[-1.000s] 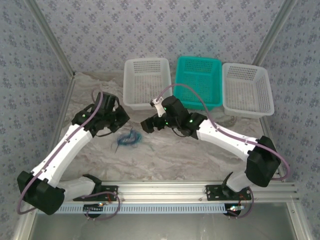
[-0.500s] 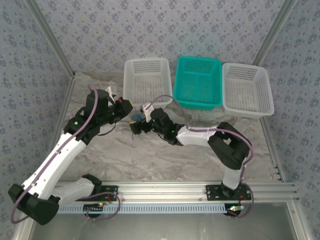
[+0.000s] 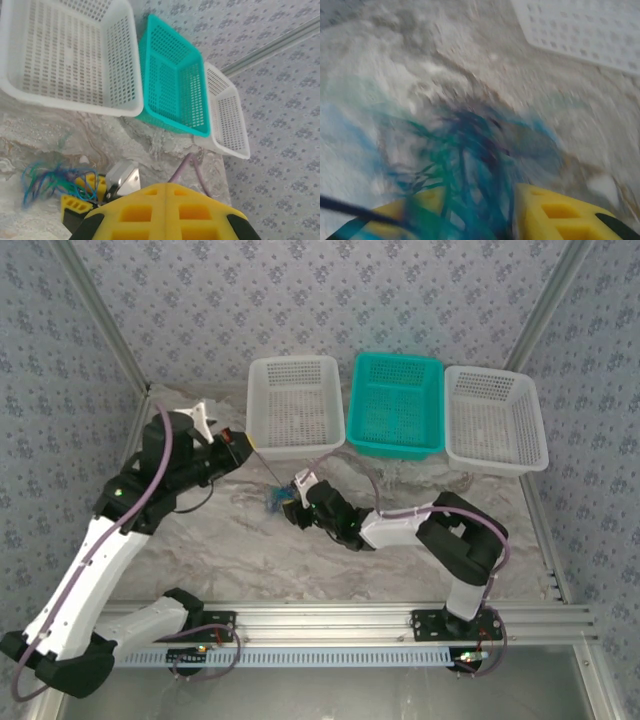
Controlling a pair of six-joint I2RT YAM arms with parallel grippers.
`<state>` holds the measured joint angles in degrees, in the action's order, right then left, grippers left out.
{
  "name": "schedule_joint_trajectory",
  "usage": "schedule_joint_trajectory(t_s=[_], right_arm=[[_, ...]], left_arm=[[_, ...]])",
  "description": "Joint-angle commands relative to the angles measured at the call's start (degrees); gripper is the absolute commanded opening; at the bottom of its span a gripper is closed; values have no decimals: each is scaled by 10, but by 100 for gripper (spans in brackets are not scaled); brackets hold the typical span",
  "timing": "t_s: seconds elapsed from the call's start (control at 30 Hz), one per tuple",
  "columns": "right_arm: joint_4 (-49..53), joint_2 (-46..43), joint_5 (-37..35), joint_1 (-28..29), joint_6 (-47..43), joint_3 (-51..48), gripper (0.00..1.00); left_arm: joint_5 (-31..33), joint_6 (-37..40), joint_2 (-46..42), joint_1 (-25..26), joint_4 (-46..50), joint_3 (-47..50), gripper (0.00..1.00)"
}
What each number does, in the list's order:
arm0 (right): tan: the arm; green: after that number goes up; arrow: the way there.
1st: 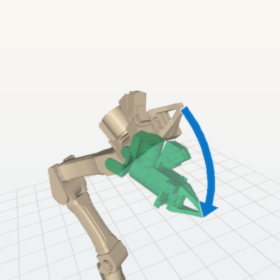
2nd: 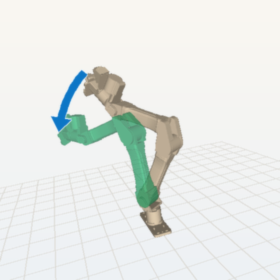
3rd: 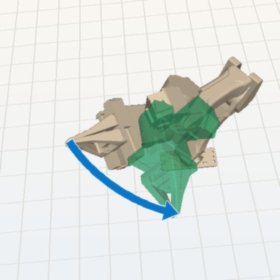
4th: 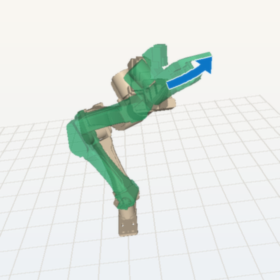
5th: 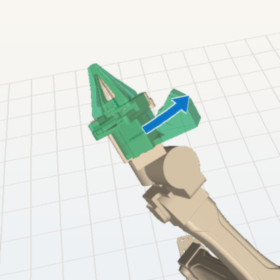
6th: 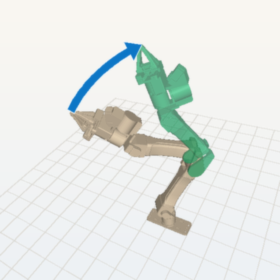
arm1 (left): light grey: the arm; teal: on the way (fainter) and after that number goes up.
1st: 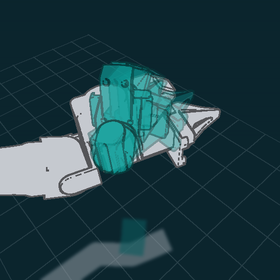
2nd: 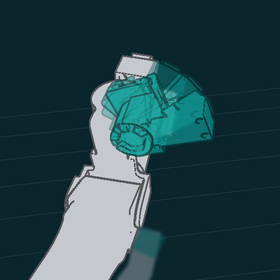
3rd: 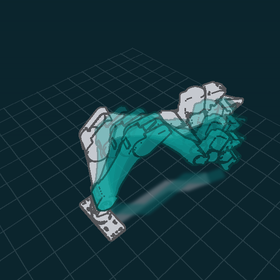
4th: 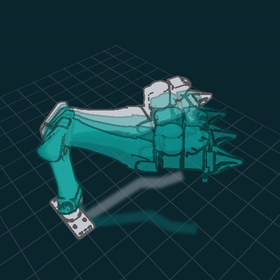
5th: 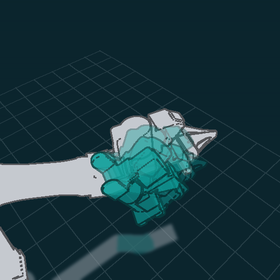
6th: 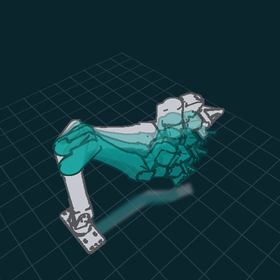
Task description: Untangle the cables
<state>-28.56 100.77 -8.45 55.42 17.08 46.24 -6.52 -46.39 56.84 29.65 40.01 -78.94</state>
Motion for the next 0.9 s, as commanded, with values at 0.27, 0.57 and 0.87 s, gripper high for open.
schedule_joint_trajectory(t_s=[0.27,0.57,0.87], right_arm=[[108,-158,-74,-3,6,-136,58],[104,-295,139,-16,-60,-58,85],[-4,-121,188,-9,-73,80,90]], left_arm=[[93,111,-22,-5,-31,-111,0],[62,84,-43,-7,-58,16,0],[13,26,-61,-8,-122,140,0]])
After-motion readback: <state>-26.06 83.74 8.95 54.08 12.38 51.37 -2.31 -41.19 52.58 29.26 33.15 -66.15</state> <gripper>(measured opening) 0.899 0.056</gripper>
